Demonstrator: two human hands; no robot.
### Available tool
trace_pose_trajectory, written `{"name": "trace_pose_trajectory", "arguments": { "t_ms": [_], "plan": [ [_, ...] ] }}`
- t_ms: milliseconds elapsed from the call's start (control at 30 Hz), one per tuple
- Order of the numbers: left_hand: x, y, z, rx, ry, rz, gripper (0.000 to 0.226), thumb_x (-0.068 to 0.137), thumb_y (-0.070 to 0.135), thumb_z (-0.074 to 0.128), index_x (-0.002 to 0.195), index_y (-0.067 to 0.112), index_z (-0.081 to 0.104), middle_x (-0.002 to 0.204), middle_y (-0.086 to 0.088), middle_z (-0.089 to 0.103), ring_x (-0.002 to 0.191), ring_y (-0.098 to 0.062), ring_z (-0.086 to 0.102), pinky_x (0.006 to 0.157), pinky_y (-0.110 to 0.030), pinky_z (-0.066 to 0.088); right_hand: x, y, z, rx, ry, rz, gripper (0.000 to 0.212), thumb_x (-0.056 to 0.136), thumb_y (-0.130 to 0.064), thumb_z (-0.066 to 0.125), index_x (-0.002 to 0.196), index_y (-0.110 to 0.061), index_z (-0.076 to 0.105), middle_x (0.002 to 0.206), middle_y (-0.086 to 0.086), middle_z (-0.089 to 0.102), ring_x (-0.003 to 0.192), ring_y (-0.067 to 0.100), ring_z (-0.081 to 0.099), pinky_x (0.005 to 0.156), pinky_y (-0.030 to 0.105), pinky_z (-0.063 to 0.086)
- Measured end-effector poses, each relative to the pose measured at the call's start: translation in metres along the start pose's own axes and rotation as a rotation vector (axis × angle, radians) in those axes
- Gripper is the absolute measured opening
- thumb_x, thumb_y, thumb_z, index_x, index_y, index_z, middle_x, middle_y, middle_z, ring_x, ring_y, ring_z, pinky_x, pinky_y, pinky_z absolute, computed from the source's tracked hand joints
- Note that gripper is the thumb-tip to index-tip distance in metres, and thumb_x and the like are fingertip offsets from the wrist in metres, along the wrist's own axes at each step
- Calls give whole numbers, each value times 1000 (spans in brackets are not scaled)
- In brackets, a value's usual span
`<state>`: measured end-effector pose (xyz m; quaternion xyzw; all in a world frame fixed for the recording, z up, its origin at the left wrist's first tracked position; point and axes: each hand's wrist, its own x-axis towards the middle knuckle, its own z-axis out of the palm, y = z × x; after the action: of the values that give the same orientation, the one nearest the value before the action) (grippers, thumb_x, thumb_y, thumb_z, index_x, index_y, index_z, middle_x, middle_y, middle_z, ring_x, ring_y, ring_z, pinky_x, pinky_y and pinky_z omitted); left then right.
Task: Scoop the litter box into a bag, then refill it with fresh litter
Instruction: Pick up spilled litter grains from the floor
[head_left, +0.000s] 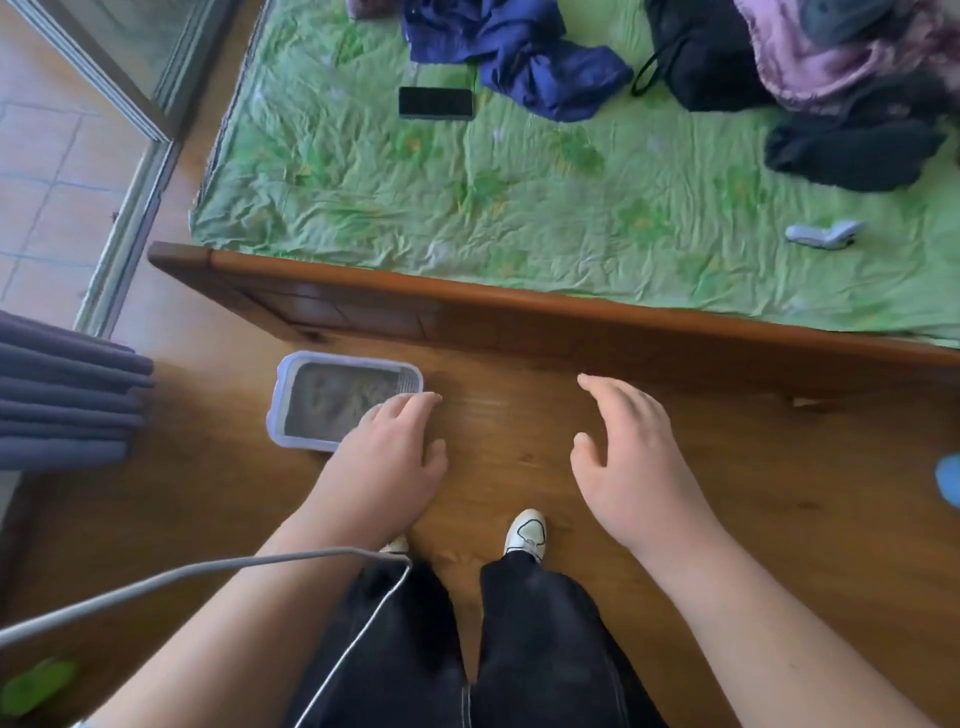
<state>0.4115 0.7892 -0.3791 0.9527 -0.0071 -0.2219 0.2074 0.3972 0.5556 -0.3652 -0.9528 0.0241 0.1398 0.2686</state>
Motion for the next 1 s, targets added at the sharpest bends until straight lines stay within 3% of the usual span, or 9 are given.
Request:
{"name": "trace_pose_trajectory", "arguments": {
  "t_ms": [133,333,500,600,767,1000],
  "plan": [
    [61,-25,99,-43,-57,-35,48,94,24,49,142,23,44,144,3,48,132,-18,42,108,-32,37,40,65,95,68,-12,116,50,94,-14,54,143,-22,45,144,-8,46,138,9,33,110,15,21],
    [194,-126,303,29,-126,-36,56,92,21,50,146,19,37,149,-1,41,138,-22,36,112,-36,33,132,192,316,108,-24,215,51,90,-6,55,140,-16,49,140,-2,51,133,14,40,110,21,26],
    [288,-211,430,211,-151,60,59,87,22,52,143,16,35,145,-5,42,132,-28,38,102,-43,40,223,276,470,59,-28,148,49,90,-6,54,138,-16,51,140,0,50,131,18,42,109,25,31],
    [331,-250,482,259,-131,102,53,87,23,50,138,16,39,139,-7,46,130,-30,40,99,-44,40,270,311,537,23,-60,96,45,94,-9,52,138,-20,50,141,-2,49,133,18,41,110,32,37],
    [384,-288,542,374,-149,234,53,87,25,49,139,18,38,142,-5,44,137,-29,34,108,-42,35,329,353,620,-72,-156,8,38,95,-15,52,133,-21,52,131,-1,53,127,21,44,106,39,41],
    [409,-319,578,582,-223,350,49,90,27,45,138,18,38,140,-6,45,130,-28,41,103,-42,41,383,376,672,-186,-226,-153,21,95,-21,56,116,-24,60,114,-4,57,115,24,44,100,45,42]
  ]
}}
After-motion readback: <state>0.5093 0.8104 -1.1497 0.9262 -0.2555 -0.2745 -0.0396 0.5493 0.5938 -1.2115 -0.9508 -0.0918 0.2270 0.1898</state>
